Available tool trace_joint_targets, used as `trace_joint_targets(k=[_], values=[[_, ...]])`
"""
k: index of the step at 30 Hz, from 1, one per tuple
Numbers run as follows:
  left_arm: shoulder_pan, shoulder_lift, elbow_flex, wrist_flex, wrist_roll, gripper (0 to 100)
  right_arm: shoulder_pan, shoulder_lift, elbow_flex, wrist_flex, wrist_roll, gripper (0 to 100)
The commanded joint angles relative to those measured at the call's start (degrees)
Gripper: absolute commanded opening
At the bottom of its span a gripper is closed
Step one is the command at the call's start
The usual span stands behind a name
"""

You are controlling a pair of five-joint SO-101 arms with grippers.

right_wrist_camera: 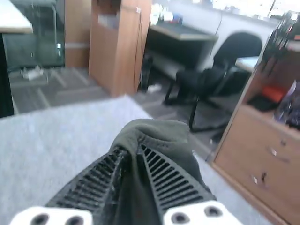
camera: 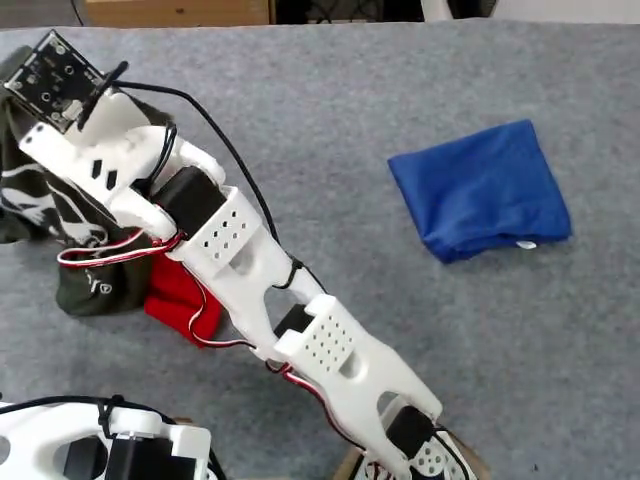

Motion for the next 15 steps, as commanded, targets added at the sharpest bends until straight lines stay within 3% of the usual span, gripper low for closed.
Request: trace_joint_targets(k=[1, 9, 15], values=[[-0.40, -0.88, -0.31, 2.20, -0.18, 26, -1.14, -6.37, -2.86, -5.89, 0.44, 1.5], [-0.48, -0.88, -0.84, 3.16, -0.26, 26, 1.05, -9.71, -2.95, -10.73, 0.44, 1.5], [0.48, -0.88, -0.92, 3.16, -0.26, 26, 9.76, -19.47, -2.68, -5.63, 0.44, 1.5]])
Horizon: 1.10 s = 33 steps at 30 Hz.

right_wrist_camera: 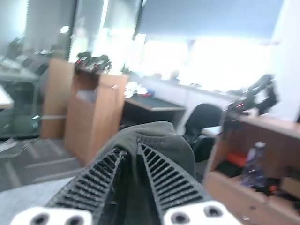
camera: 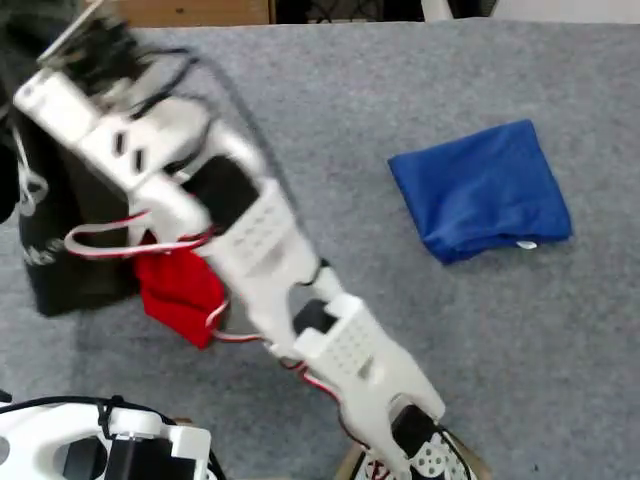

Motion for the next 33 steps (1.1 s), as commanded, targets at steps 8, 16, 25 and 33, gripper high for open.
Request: trace_joint_targets(k=[8, 16, 25, 33], values=[[9.63, -0.88, -7.08, 5.36, 0.18, 26, 19.69, -22.55, -2.33, 23.12, 0.44, 1.5], [36.53, -0.35, -20.79, 15.91, 9.58, 27, 31.82, -27.65, -2.86, 53.19, 0.35, 1.5], [58.59, 8.88, -24.84, 8.70, 27.25, 35, 40.26, -28.18, 3.74, 56.00, -5.89, 1.5], [59.12, 37.54, -42.07, 6.51, 29.98, 35, 38.42, -41.01, 32.84, 55.91, -6.95, 1.5]])
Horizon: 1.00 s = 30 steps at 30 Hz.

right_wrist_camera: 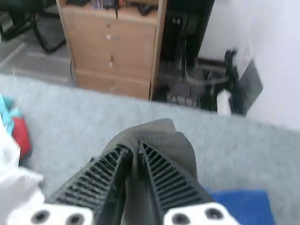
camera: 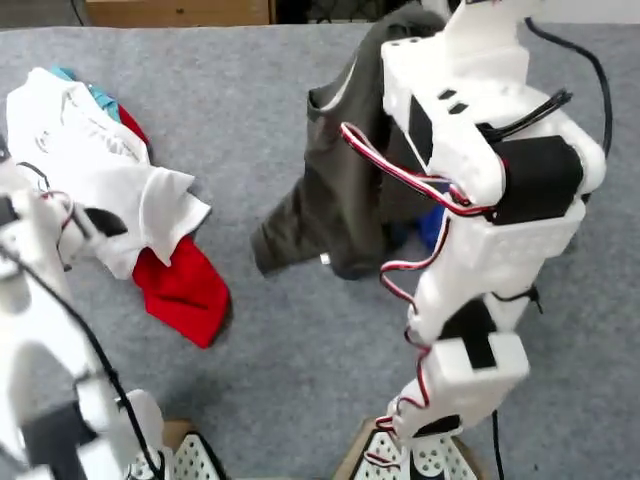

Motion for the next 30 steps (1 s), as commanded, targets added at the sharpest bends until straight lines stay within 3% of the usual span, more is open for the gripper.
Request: trace_joint_targets(k=[1, 8, 12, 18, 24, 30], values=[[0.57, 12.31, -11.38, -0.97, 1.85, 35, -1.49, -9.36, 19.38, 0.18, -0.44, 1.5], [0.40, 34.46, -25.63, -0.88, 2.29, 29, -4.04, -25.54, 63.52, -4.04, 0.09, 1.5], [0.22, 43.34, -31.52, -0.53, 2.29, 22, -3.69, -33.45, 87.69, -14.86, 0.18, 1.5], [-0.84, 53.45, -45.49, 6.59, 1.76, 4, -3.87, -41.89, 118.46, -34.46, 2.20, 1.5], [-8.40, 60.75, -64.40, 12.75, 1.76, 3, -3.78, -43.30, 135.69, -47.65, 2.55, 1.5], [-19.30, 62.77, -89.01, 16.70, 2.11, 3, -3.87, -43.30, 142.11, -53.27, 2.11, 1.5]])
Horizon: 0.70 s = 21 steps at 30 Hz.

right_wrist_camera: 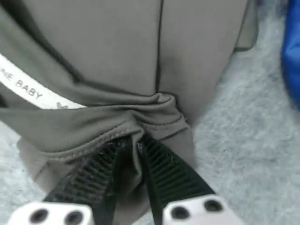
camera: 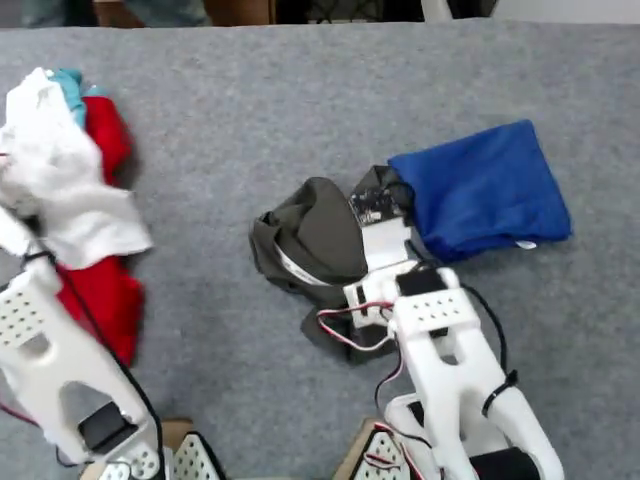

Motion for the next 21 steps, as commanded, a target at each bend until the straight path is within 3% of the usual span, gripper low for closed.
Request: trace_joint_targets(k=[1, 6, 12, 21], values=[[-7.08, -0.97, -18.33, 1.23, 0.26, 3, -0.79, -1.36, 2.07, -2.55, 0.09, 1.5], [-10.51, -0.97, -29.93, 1.41, -0.09, 4, -0.88, -1.36, 3.74, -2.90, 0.35, 1.5], [-8.57, -1.41, -28.70, 5.27, 0.18, 28, -2.11, -1.71, 1.45, -1.23, 0.35, 1.5], [-12.26, -2.64, -28.62, 5.19, -0.09, 29, -16.09, -1.36, -29.67, 22.77, -0.18, 1.5]])
